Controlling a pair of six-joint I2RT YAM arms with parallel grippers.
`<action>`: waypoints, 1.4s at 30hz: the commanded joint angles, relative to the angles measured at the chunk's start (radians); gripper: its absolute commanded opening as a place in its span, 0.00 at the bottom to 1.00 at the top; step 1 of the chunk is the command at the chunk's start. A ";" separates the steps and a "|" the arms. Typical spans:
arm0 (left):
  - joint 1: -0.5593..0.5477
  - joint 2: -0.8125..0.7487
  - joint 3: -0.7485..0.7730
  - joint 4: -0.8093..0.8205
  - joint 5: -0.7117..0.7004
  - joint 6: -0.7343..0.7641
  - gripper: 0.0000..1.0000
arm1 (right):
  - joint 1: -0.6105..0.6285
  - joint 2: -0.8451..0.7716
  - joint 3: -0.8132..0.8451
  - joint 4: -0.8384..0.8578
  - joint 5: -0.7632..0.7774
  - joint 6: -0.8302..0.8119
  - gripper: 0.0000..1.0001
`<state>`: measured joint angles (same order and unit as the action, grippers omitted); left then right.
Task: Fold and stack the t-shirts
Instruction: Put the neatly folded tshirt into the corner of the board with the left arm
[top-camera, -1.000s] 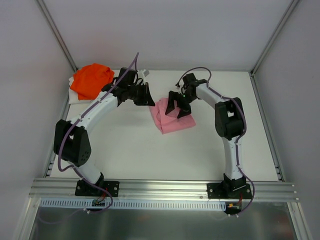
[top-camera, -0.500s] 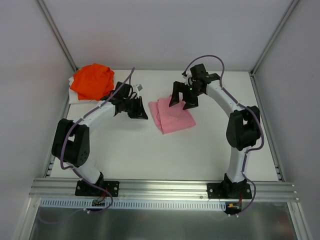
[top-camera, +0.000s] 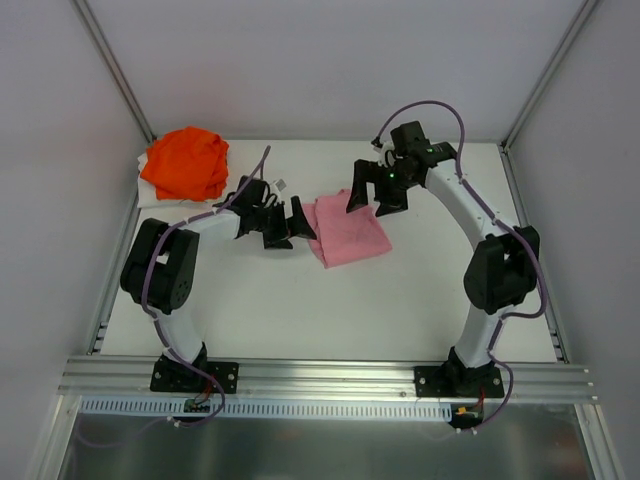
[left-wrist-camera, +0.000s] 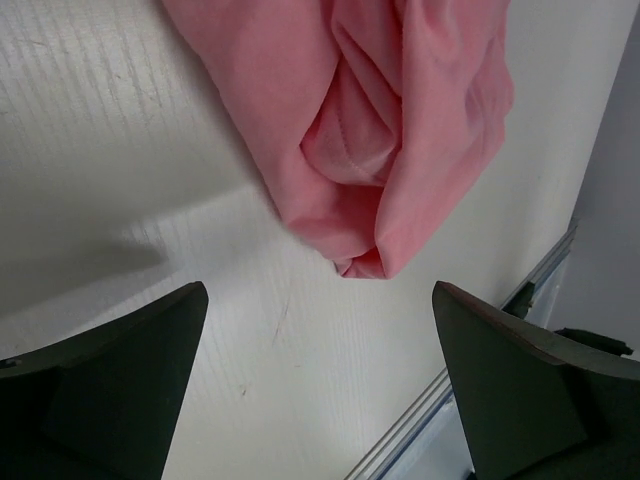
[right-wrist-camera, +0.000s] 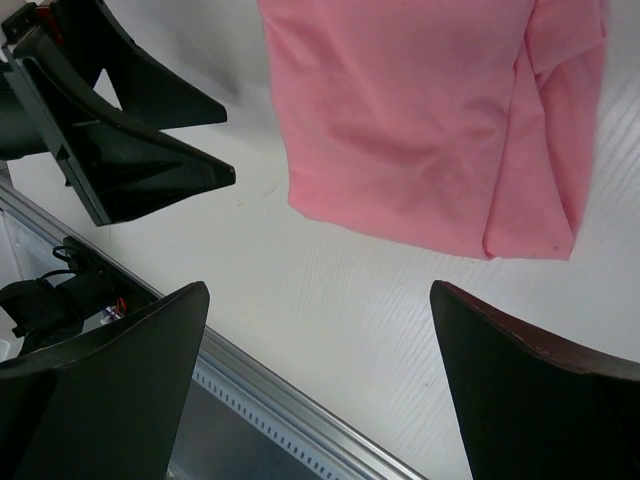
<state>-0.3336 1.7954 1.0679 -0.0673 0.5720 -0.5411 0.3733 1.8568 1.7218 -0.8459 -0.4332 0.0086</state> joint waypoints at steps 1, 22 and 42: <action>0.028 -0.014 -0.072 0.188 0.060 -0.109 0.99 | -0.017 -0.093 -0.005 -0.035 0.011 -0.032 0.99; 0.007 0.209 -0.267 0.991 0.137 -0.566 0.99 | -0.048 -0.148 -0.080 -0.051 0.004 -0.041 1.00; -0.045 0.101 -0.114 0.394 0.052 -0.154 0.99 | -0.050 -0.139 -0.047 -0.084 0.013 -0.044 0.99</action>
<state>-0.3729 1.9720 0.9596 0.5335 0.7013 -0.8494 0.3305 1.7584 1.6382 -0.9012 -0.4255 -0.0200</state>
